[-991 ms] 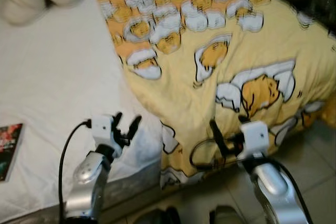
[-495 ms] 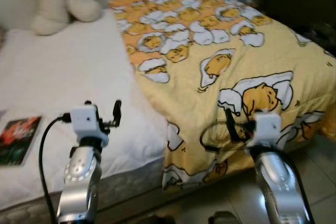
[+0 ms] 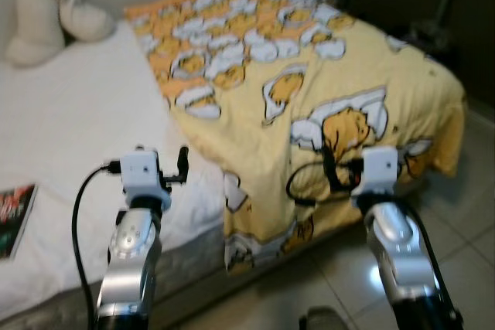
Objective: Clean up the room
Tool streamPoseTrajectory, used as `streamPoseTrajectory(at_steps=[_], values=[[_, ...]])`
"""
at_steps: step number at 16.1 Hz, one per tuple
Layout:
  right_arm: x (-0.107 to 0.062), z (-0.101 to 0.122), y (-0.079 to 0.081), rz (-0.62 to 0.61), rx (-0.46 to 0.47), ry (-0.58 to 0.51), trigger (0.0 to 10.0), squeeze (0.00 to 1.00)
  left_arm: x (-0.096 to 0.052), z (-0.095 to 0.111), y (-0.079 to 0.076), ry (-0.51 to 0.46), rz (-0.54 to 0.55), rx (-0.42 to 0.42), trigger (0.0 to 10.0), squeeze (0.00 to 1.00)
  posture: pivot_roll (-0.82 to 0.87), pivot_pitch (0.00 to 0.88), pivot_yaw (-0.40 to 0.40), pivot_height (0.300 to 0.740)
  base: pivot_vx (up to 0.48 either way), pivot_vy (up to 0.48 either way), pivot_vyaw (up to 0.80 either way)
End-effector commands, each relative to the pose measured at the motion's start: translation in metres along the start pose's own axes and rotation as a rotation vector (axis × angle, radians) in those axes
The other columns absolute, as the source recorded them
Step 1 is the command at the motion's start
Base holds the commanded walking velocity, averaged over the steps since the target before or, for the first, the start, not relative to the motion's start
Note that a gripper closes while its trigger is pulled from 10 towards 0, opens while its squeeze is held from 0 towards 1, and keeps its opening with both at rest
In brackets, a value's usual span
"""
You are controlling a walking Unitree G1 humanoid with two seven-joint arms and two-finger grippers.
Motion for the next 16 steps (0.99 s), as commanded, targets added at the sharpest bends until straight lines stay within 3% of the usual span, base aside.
streamPoseTrajectory(at_steps=[1, 7, 11, 13, 16], values=[[0.004, 0.005, 0.008, 0.033, 0.001, -0.025, 10.0, 0.00, -0.001, -0.007, 0.006, 0.026, 0.027, 0.008, 10.0, 0.00, -0.19, 0.000, 0.144, 0.740, 0.000, 0.000, 0.00], [0.000, -0.002, 0.016, 0.100, 0.006, 0.002, 10.0, 0.00, -0.002, -0.009, 0.007, 0.025, 0.044, 0.024, 10.0, 0.00, -0.18, 0.000, 0.113, 0.740, 0.000, 0.000, 0.08], [-0.003, -0.005, 0.017, 0.086, 0.004, 0.003, 10.0, 0.00, 0.004, -0.012, -0.009, 0.044, -0.030, 0.039, 10.0, 0.00, -0.19, 0.000, 0.128, 0.740, 0.000, 0.000, 0.00], [-0.004, -0.005, 0.017, 0.086, -0.015, -0.001, 10.0, 0.00, 0.010, -0.016, -0.016, 0.059, -0.066, 0.006, 10.0, 0.00, -0.20, 0.000, 0.130, 0.740, 0.000, 0.000, 0.00], [-0.007, -0.006, 0.018, 0.098, -0.031, 0.002, 10.0, 0.00, 0.017, -0.019, -0.014, 0.077, -0.030, -0.047, 10.0, 0.00, -0.22, 0.000, 0.136, 0.740, 0.180, -0.403, 0.00]])
Point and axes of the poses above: a point about 5 cm out from each wrist's last joint towards the gripper, its own x axis pointing out of the wrist towards the gripper, its own z axis along the axis of the wrist's last joint, y = z × x, the point moved 5 cm from there along x, pointing out of the wrist towards the gripper, and after that the axes turned 3 degrees about -x, right-handed, at the moved point
